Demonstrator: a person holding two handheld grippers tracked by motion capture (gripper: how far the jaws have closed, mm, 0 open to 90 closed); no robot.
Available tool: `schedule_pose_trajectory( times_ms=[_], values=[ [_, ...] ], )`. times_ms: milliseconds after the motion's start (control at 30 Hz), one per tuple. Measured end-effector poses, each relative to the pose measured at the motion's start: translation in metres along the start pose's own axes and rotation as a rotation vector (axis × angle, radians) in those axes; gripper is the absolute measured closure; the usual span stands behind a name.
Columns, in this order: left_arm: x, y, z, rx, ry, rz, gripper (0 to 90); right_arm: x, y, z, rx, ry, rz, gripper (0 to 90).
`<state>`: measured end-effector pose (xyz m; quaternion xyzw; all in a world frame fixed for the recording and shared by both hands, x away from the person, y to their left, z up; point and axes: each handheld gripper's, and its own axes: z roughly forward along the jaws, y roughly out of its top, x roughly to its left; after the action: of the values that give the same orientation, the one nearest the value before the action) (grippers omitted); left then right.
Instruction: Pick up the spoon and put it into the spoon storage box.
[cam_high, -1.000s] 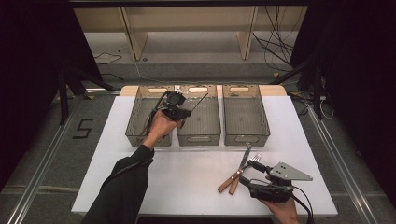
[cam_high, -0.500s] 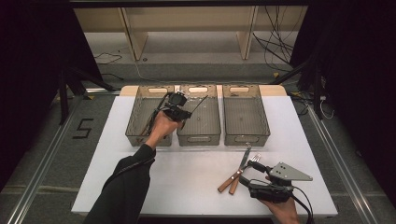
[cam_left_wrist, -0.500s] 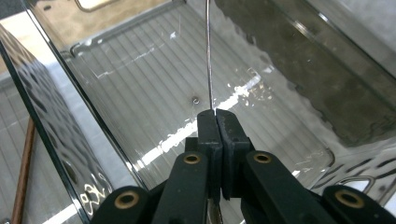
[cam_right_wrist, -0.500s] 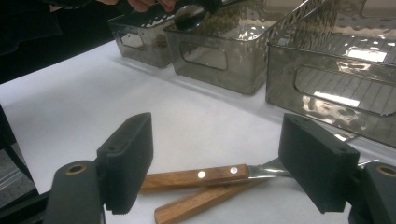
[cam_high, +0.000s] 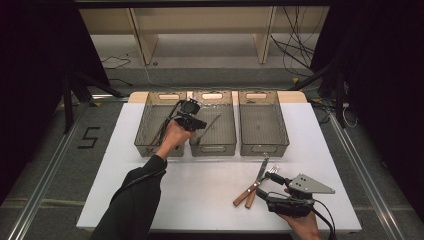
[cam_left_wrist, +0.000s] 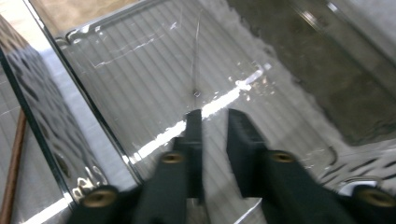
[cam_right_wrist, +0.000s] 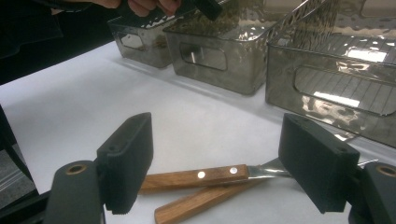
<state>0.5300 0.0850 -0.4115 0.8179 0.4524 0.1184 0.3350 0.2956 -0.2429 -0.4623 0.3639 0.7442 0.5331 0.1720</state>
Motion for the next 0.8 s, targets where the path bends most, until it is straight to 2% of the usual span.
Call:
schedule_pose_trajectory(
  times_ms=[67, 233, 433, 600, 800],
  values=[
    [-0.001, 0.001, -0.005, -0.014, -0.004, 0.006, 71.7, 0.000, 0.000, 0.000, -0.003, -0.001, -0.002, 27.1],
    [-0.006, 0.002, -0.014, -0.024, -0.015, 0.016, 58.7, 0.000, 0.000, 0.000, -0.001, -0.001, -0.003, 27.1],
    [-0.010, -0.004, -0.026, -0.049, -0.032, -0.001, 43.3, 0.000, 0.000, 0.000, 0.000, -0.002, -0.001, 27.1],
    [-0.012, -0.015, -0.040, -0.082, -0.041, -0.016, 36.6, 0.000, 0.000, 0.000, 0.001, -0.005, -0.003, 27.1],
    [-0.019, -0.032, -0.056, -0.123, -0.054, -0.009, 32.1, 0.000, 0.000, 0.000, 0.006, -0.010, 0.001, 27.1]
  ],
)
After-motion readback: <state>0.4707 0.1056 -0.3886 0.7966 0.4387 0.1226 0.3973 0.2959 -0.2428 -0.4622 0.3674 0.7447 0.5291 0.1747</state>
